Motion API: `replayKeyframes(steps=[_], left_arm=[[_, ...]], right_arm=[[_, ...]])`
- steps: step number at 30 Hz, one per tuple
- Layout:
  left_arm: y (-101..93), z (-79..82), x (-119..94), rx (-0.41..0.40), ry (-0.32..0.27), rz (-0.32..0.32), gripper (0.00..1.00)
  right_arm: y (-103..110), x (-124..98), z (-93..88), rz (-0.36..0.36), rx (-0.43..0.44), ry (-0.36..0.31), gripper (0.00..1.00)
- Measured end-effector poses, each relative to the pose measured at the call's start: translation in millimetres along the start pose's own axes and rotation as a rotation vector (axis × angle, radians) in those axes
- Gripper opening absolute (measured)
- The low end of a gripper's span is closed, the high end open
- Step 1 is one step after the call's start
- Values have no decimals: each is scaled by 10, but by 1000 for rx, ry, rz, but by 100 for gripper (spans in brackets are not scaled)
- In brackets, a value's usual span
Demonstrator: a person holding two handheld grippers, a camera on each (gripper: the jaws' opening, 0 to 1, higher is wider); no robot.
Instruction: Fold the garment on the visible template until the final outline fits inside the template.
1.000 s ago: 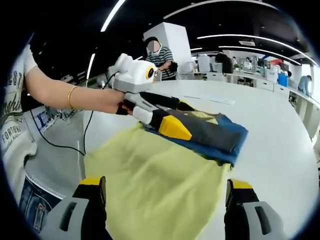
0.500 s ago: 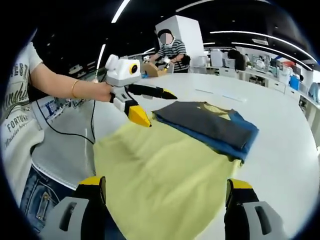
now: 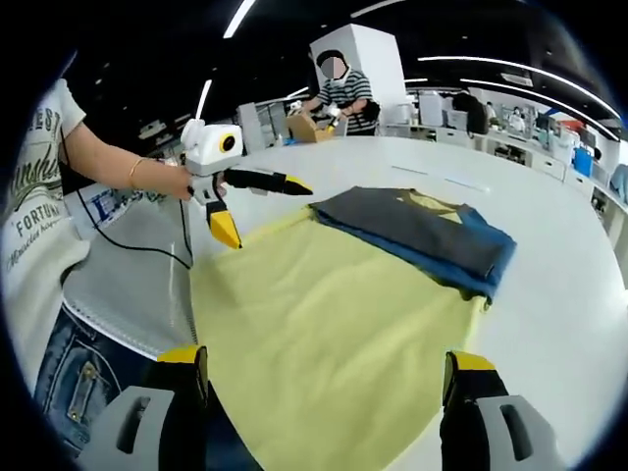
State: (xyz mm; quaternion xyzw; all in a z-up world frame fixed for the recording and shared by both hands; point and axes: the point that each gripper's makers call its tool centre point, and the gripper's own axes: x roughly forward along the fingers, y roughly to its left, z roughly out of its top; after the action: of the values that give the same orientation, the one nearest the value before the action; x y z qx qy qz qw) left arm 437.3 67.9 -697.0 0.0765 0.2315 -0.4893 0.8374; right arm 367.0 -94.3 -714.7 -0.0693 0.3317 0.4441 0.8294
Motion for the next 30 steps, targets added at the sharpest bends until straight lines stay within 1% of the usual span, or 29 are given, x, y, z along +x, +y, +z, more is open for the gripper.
replayKeyframes(steps=[1, 8, 11, 14, 16, 20, 23, 24, 26, 30], left_arm=[[-19, -46, -41, 3, 15, 0, 98], [-162, -217, -264, 5, 33, -4, 94], [-244, -314, -340, 3, 53, -6, 94], [-301, -356, -397, -6, 53, -5, 92], [-373, -390, -436, -15, 52, -14, 92], [-467, -508, -510, 5, 88, -33, 89], [-480, -573, -565, 2, 102, -34, 86], [-466, -604, -586, 8, 108, -22, 85], [-477, -663, -614, 3, 117, -20, 84], [-506, -789, -667, 29, 143, -14, 77]], right_arm=[[-1, -2, -19, -7, -9, 0, 99], [72, -52, -135, -13, -4, 5, 96], [108, -75, -198, -14, 0, 15, 94], [164, -115, -259, -16, 8, 15, 93], [214, -138, -305, -14, 5, 23, 92], [271, -162, -407, -21, 7, 38, 92], [293, -173, -487, -30, -8, 62, 90], [301, -176, -501, -30, -10, 66, 89], [317, -181, -516, -27, -9, 71, 87], [307, -192, -551, -41, -28, 84, 81]])
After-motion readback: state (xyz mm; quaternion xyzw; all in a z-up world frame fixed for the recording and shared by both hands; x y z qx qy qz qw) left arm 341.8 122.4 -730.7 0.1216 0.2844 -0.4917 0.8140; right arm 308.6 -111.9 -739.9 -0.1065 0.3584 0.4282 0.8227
